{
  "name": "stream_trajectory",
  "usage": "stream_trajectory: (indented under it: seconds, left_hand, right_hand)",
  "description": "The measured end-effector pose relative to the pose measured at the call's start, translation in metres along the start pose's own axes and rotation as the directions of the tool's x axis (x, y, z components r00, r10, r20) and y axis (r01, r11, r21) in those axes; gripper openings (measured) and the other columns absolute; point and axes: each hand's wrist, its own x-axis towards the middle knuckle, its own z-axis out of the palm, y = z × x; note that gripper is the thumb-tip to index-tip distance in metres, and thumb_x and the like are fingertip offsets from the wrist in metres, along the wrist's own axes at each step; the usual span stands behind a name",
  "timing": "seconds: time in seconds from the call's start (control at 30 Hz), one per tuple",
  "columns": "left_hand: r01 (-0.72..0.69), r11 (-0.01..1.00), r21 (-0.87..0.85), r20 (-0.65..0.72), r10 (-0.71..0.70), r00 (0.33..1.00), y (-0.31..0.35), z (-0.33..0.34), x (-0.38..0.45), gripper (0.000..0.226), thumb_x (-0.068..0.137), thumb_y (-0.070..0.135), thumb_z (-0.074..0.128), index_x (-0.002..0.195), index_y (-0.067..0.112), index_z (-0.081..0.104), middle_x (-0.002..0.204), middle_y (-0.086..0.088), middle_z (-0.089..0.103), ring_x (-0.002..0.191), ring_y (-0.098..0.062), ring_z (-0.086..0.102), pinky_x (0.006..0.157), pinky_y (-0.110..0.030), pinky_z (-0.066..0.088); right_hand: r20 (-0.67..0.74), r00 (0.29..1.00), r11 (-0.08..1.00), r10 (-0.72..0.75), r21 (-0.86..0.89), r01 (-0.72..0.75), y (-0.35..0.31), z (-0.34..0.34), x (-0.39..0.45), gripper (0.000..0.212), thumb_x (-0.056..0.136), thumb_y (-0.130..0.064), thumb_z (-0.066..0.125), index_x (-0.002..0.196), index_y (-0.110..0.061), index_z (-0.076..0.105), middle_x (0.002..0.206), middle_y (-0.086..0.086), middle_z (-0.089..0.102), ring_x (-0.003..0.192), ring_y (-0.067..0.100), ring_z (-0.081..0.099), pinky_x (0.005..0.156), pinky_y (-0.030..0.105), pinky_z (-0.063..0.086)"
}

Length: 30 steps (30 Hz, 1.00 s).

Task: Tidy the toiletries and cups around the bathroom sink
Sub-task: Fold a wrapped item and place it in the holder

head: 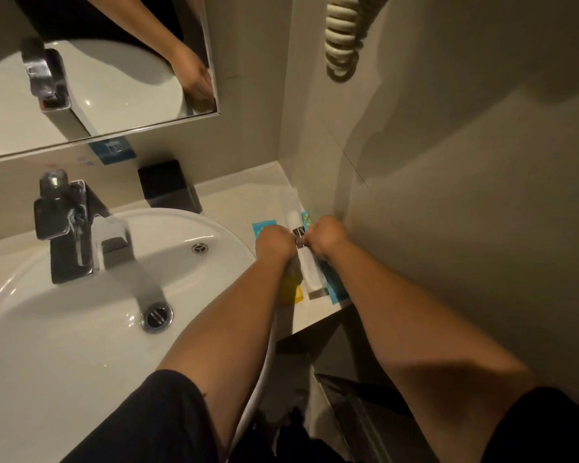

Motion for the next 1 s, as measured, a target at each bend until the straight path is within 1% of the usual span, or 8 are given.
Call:
stream_trajectory:
  seconds: [0.1,0.17,0.27,0.37,0.47,0.53,0.63,1.0]
  left_hand:
    - [-0.048,0.993,-0.105,-0.088,0.039,0.995,0.007,-0.020,-0.008,0.025,0.087,0.011,0.057,0.064,0.012,0.066,0.082,-0.018,0.070,0.074,-0.032,0.060,0.072,-0.037,0.052]
    - [-0.086,0.981,-0.175,-0.131,0.063,0.989,0.014,-0.041,-0.014,0.030,0.089,0.013,0.061,0.059,0.018,0.061,0.076,-0.011,0.067,0.070,-0.026,0.056,0.074,-0.037,0.052]
    - [-0.142,0.958,-0.248,-0.187,0.097,0.978,0.021,-0.084,-0.024,0.016,0.091,0.017,0.061,0.077,0.017,0.068,0.081,-0.006,0.067,0.073,-0.021,0.058,0.073,-0.035,0.052]
    - [-0.240,0.949,-0.205,-0.262,0.183,0.948,0.018,-0.132,-0.026,0.011,0.092,0.020,0.061,0.088,0.016,0.070,0.079,-0.002,0.066,0.069,-0.014,0.056,0.066,-0.029,0.045]
    - [-0.286,0.941,-0.180,-0.324,0.218,0.921,0.010,-0.175,-0.025,0.010,0.090,0.021,0.062,0.083,0.021,0.069,0.079,0.000,0.068,0.075,-0.021,0.063,0.072,-0.042,0.056]
    - [-0.288,0.936,-0.202,-0.366,0.201,0.909,0.006,-0.198,-0.021,0.013,0.091,0.020,0.061,0.081,0.025,0.068,0.080,0.000,0.070,0.077,-0.024,0.067,0.074,-0.048,0.057]
    - [-0.306,0.936,-0.176,-0.474,0.192,0.859,0.010,-0.226,-0.016,0.012,0.092,0.018,0.059,0.089,0.021,0.070,0.085,0.004,0.070,0.082,-0.018,0.065,0.078,-0.038,0.054]
    - [-0.216,0.961,-0.172,-0.651,0.054,0.757,0.011,-0.230,0.046,0.016,0.093,0.022,0.055,0.094,0.019,0.072,0.093,0.000,0.072,0.087,-0.019,0.064,0.078,-0.033,0.050]
  right_hand:
    - [-0.045,0.996,0.997,-0.072,0.024,0.073,-0.016,-0.009,-0.012,0.030,0.086,-0.014,0.066,0.061,-0.020,0.050,0.069,0.002,0.054,0.078,0.021,0.053,0.070,0.028,0.043]
    - [-0.103,0.987,0.987,-0.124,0.087,0.133,-0.032,-0.012,-0.020,0.028,0.082,-0.012,0.072,0.060,-0.018,0.056,0.072,0.009,0.059,0.073,0.024,0.055,0.072,0.032,0.047]
    - [-0.118,0.970,0.961,-0.211,0.154,0.228,-0.067,-0.011,-0.035,0.011,0.084,-0.010,0.070,0.074,-0.013,0.068,0.074,0.007,0.063,0.070,0.022,0.058,0.072,0.033,0.050]
    - [-0.080,0.945,0.926,-0.318,0.189,0.327,-0.103,-0.005,-0.045,0.016,0.085,-0.010,0.068,0.071,-0.016,0.068,0.067,0.004,0.061,0.062,0.016,0.052,0.065,0.032,0.045]
    - [-0.040,0.917,0.891,-0.398,0.220,0.396,-0.139,0.007,-0.050,0.007,0.085,-0.013,0.068,0.080,-0.010,0.071,0.068,0.006,0.063,0.064,0.018,0.053,0.063,0.032,0.042]
    - [-0.043,0.887,0.857,-0.459,0.241,0.455,-0.163,0.016,-0.049,0.012,0.084,-0.012,0.069,0.072,-0.014,0.069,0.065,0.004,0.062,0.064,0.019,0.054,0.066,0.034,0.044]
    - [-0.066,0.840,0.809,-0.538,0.238,0.537,-0.199,0.024,-0.042,0.022,0.083,-0.013,0.070,0.064,-0.020,0.063,0.061,-0.001,0.060,0.062,0.018,0.055,0.065,0.034,0.048]
    - [-0.139,0.768,0.757,-0.626,0.130,0.640,-0.240,0.055,0.032,0.009,0.086,-0.022,0.067,0.078,-0.020,0.068,0.082,0.003,0.070,0.080,0.023,0.063,0.074,0.037,0.053]
